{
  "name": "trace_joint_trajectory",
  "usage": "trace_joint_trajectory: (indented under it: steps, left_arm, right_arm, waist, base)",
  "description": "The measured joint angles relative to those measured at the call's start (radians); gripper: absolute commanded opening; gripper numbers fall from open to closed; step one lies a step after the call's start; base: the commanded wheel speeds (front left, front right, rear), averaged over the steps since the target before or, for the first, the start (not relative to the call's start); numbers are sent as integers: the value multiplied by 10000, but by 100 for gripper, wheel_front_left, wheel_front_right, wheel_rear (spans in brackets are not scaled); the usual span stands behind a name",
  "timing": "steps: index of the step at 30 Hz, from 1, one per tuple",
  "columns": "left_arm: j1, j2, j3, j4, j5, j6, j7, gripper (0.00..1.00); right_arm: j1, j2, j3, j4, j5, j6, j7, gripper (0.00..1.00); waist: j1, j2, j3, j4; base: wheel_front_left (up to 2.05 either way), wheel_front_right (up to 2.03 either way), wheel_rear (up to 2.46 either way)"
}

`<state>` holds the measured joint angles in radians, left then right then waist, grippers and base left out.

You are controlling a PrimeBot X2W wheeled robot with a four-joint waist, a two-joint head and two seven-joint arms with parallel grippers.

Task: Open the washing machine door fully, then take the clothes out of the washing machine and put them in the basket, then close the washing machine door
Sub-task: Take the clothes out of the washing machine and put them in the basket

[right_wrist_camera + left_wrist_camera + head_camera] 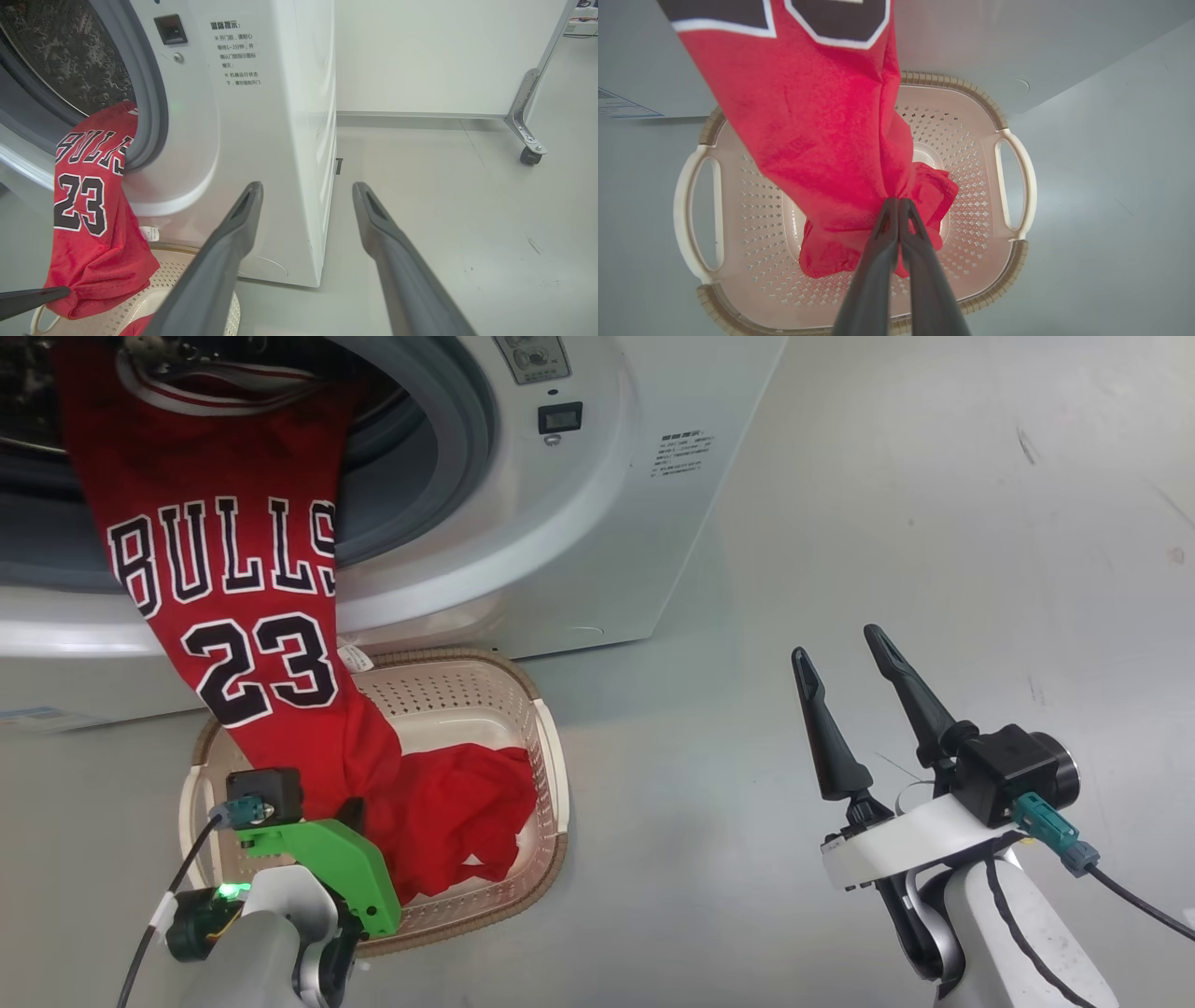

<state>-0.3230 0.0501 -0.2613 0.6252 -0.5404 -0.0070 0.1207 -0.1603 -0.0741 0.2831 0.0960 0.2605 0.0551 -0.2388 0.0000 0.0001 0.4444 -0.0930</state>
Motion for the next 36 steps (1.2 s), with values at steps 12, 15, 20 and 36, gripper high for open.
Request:
trace_joint_trajectory:
  steps: [12, 15, 20, 36]
  left_arm:
    - [-772, -36, 121, 1417, -153, -224, -447, 100]
    - [-800, -38, 86, 1707, -151, -337, -759, 100]
    - [-835, -56, 27, 1929, -136, -433, -1172, 100]
    - [-842, -77, -63, 1425, 466, -474, -3524, 100]
  right_arm:
    - [-197, 38, -67, 163, 19, 52, -21, 100]
    - [-248, 38, -81, 238, 19, 52, -40, 100]
    - [-250, 35, -150, 384, 19, 52, -42, 100]
    - [-68, -33, -341, 823, 19, 38, -46, 100]
  waist:
    - [0, 0, 382, -318]
    - [0, 0, 358, -268]
    - [0, 0, 261, -170]
    - [0, 0, -595, 343]
  base:
    - [0, 0, 0]
    - [0, 0, 0]
    - [0, 0, 0]
    - [0, 0, 0]
